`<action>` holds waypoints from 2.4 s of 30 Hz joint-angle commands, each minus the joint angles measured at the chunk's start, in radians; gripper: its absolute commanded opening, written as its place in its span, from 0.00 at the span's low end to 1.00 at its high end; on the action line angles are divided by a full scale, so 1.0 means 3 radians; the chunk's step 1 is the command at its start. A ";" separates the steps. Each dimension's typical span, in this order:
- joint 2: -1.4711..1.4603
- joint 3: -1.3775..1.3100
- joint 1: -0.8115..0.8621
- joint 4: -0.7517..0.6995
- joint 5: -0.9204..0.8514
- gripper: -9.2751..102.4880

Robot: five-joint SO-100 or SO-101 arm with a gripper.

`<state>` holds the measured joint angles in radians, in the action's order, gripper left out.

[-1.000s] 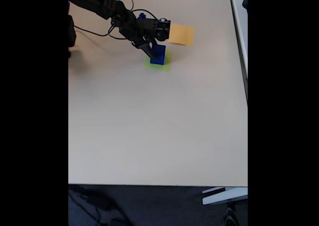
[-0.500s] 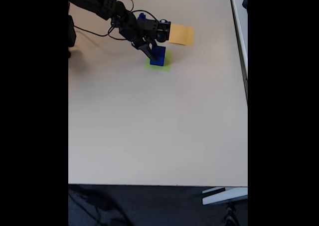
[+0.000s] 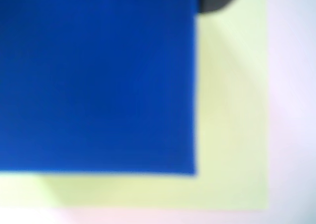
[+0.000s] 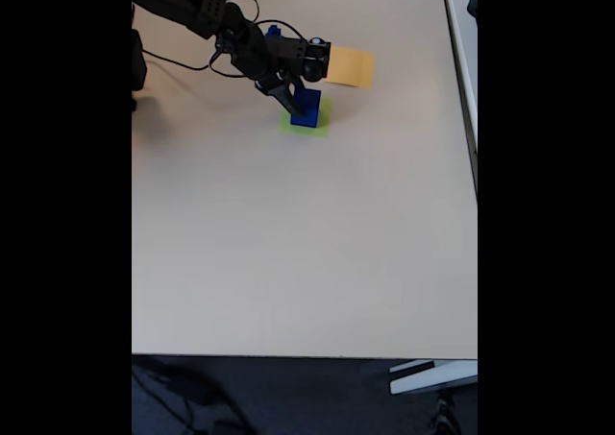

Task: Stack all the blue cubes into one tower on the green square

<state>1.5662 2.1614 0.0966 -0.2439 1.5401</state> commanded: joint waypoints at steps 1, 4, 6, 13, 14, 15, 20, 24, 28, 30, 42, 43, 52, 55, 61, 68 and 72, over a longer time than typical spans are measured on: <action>0.0015 -0.0153 -0.0066 0.0056 0.0056 0.23; 0.0015 -0.0153 -0.0082 0.0056 0.0066 0.22; 0.0015 -0.0153 -0.0087 0.0056 0.0072 0.22; 0.0031 -0.0143 -0.0102 0.0056 0.0061 0.19; 0.0036 -0.0138 -0.0107 0.0056 0.0061 0.19; 0.0036 -0.0138 -0.0112 0.0056 0.0056 0.19; 0.0036 -0.0138 -0.0133 0.0056 0.0051 0.19; 0.0046 -0.0143 -0.0153 0.0056 0.0046 0.19; 0.0046 -0.0148 -0.0159 0.0056 0.0051 0.19; 0.0046 -0.0148 -0.0159 0.0061 0.0046 0.20; 0.0046 -0.0148 -0.0164 0.0072 0.0056 0.25; 0.0046 -0.0153 -0.0164 0.0072 0.0056 0.26; 0.0046 -0.0148 -0.0159 0.0082 0.0051 0.35; 0.0051 -0.0143 -0.0159 0.0082 0.0061 0.37; 0.0056 -0.0143 -0.0153 0.0087 0.0051 0.41; 0.0056 -0.0133 -0.0148 0.0184 -0.0026 0.46; 0.0092 -0.0159 -0.0143 0.0261 -0.0128 0.48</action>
<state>1.5631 2.1629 0.0506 -0.1917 1.5232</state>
